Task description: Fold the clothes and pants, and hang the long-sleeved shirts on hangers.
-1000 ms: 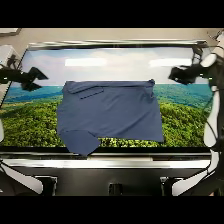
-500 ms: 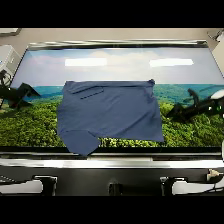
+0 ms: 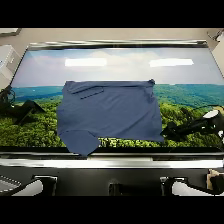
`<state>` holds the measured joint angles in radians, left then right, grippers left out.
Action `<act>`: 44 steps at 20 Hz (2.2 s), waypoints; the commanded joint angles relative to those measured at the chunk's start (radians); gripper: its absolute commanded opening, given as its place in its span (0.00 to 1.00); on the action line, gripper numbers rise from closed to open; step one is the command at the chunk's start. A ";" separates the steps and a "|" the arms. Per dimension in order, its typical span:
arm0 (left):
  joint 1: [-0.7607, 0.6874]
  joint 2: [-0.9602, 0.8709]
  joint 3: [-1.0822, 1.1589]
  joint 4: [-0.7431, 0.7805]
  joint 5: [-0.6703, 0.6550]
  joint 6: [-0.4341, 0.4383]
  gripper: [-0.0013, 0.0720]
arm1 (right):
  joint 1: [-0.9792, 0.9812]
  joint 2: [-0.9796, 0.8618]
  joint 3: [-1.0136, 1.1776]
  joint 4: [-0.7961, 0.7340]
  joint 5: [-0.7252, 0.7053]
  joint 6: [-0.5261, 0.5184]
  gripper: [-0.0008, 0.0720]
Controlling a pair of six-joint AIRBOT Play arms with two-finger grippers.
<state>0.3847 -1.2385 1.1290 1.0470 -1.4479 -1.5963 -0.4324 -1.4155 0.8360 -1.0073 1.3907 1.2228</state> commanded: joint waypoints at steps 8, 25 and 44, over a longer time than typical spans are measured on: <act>0.000 0.027 -0.048 -0.057 0.002 0.027 0.94 | 0.000 0.010 -0.033 -0.039 -0.079 0.003 0.60; 0.047 0.071 -0.248 -0.050 0.090 0.117 0.71 | 0.000 0.011 -0.154 0.091 -0.167 -0.066 0.06; 0.003 -0.045 -0.494 -0.222 0.446 0.397 0.77 | 0.000 0.088 -0.155 0.095 -0.110 -0.146 0.06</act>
<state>0.4191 -1.2720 0.6369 0.8394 -1.0664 -1.2190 -0.4332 -1.3445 0.6804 -0.9150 1.2793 1.0801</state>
